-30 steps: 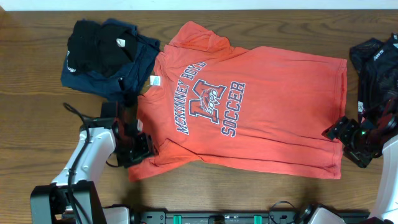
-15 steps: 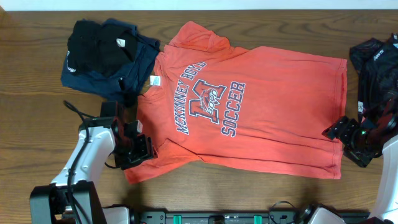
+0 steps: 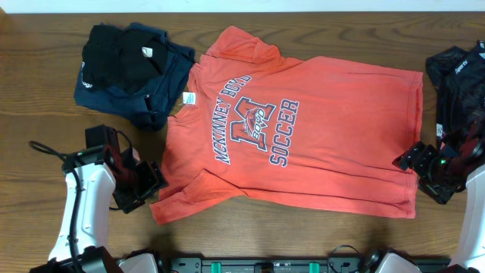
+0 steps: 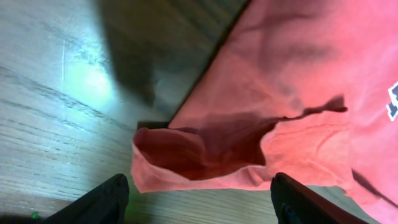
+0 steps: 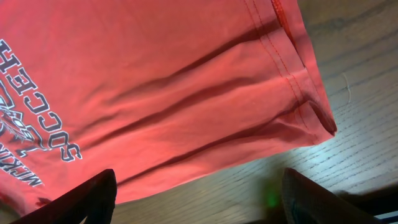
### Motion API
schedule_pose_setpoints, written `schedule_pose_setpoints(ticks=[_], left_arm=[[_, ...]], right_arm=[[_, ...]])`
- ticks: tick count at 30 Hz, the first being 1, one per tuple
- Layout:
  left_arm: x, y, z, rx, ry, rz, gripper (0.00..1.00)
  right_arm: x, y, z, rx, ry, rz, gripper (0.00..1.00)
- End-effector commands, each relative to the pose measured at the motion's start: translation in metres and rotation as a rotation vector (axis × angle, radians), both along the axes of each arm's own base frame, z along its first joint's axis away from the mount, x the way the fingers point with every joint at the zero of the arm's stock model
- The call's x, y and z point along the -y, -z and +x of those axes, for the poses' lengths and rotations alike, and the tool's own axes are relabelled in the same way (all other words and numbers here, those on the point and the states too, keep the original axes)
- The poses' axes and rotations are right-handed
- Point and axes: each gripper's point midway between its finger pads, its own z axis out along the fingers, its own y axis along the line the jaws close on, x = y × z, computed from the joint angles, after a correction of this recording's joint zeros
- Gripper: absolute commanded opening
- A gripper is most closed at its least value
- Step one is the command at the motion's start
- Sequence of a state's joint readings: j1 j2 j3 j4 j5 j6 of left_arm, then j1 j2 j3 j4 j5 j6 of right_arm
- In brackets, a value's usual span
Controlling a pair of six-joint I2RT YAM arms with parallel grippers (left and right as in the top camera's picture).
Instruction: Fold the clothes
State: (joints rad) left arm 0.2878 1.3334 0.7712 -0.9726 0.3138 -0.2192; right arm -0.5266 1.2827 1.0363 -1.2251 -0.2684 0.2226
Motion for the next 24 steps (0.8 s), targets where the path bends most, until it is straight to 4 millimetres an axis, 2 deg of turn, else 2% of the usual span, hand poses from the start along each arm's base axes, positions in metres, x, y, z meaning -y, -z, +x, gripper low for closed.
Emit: schedule_pose_setpoints(ticks=[1, 6, 11, 16, 18, 22, 24], left_arm=[[-0.001, 0.011, -0.01, -0.055, -0.072, 0.002, 0.75], [-0.007, 0.022, -0.018, -0.109, -0.138, 0.041, 0.74], [0.001, 0.029, -0.031, -0.16, -0.152, 0.007, 0.73], [0.004, 0.041, -0.031, -0.126, -0.132, -0.006, 0.44], [0.006, 0.044, -0.031, -0.116, -0.12, -0.017, 0.36], [0.01, 0.045, -0.033, -0.109, -0.078, -0.035, 0.09], [0.015, 0.042, -0.031, -0.093, -0.058, -0.068, 0.06]], right_arm=[[-0.003, 0.001, 0.001, -0.001, -0.023, -0.002, 0.83], [-0.003, 0.001, 0.0, -0.002, -0.023, -0.002, 0.83], [-0.003, 0.001, 0.001, -0.001, -0.023, -0.003, 0.83], [-0.003, 0.001, 0.001, 0.002, -0.023, -0.005, 0.83], [-0.003, 0.001, 0.001, 0.002, -0.023, -0.005, 0.83], [-0.003, 0.001, 0.001, 0.002, -0.023, -0.004, 0.83], [-0.003, 0.001, 0.001, 0.002, -0.023, -0.005, 0.83]])
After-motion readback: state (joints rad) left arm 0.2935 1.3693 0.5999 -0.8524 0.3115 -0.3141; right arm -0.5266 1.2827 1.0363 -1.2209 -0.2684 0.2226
